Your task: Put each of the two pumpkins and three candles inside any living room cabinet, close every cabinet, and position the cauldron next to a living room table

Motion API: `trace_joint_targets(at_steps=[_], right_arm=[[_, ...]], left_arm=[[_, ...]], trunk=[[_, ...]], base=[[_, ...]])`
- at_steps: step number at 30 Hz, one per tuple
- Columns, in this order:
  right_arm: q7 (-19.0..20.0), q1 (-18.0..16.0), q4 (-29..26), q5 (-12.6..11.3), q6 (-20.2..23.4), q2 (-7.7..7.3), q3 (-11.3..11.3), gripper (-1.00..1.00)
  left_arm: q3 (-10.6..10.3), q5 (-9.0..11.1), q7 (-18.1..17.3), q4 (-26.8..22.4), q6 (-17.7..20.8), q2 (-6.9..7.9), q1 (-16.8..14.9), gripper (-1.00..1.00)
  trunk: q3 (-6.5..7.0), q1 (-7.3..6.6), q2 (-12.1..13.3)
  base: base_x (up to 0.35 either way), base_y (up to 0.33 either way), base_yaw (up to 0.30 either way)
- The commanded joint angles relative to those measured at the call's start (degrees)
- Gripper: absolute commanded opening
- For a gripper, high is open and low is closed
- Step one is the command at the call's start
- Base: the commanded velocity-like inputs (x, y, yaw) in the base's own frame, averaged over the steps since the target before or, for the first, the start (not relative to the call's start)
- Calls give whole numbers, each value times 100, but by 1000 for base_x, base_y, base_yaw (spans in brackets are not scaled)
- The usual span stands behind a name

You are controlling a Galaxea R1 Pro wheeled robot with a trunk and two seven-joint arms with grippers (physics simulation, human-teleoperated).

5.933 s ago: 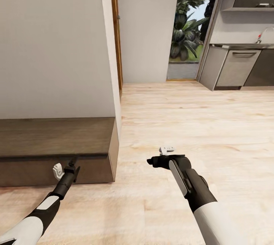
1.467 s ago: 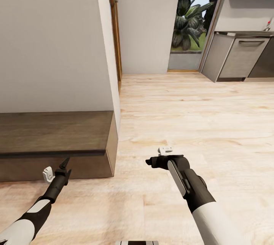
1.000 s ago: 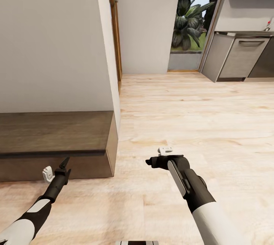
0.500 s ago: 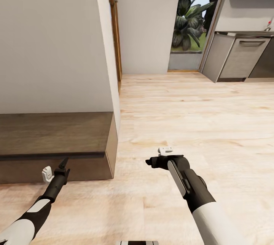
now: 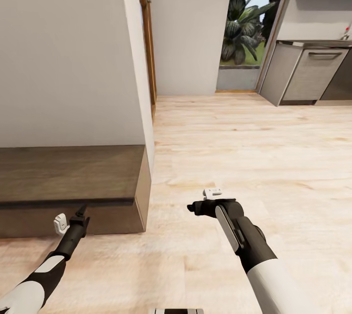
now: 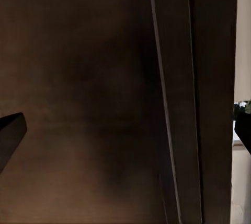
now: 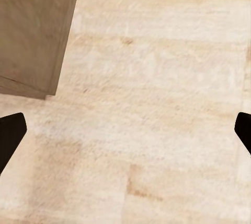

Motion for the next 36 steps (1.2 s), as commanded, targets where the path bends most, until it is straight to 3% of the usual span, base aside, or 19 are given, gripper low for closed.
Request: trace_joint_targets(at_steps=[1,15,19,21,36], right_arm=[[9,-2,-5,-2,25,0,-2,100],[11,-4,-5,-3,25,0,-2,100],[9,-3,-5,-2,25,0,-2,100],[10,-2,-5,-3,25,0,-2,100],[10,-1,-5,-3,25,0,-2,100]], left_arm=[[-9,61,-21,6,60,2,-3,100],[2,71,-16,3,57,2,-3,100],[136,72,-16,3,55,2,-3,100],[320,65,-16,4,58,2,-3,100],[367,47,13,15,68,2,-3,100]], trunk=[[-5,1,-2],[-5,1,-2],[-5,1,-2],[-5,1,-2],[-5,1,-2]], base=[[199,0,0],[29,0,0],[0,0,0],[0,0,0],[0,0,0]])
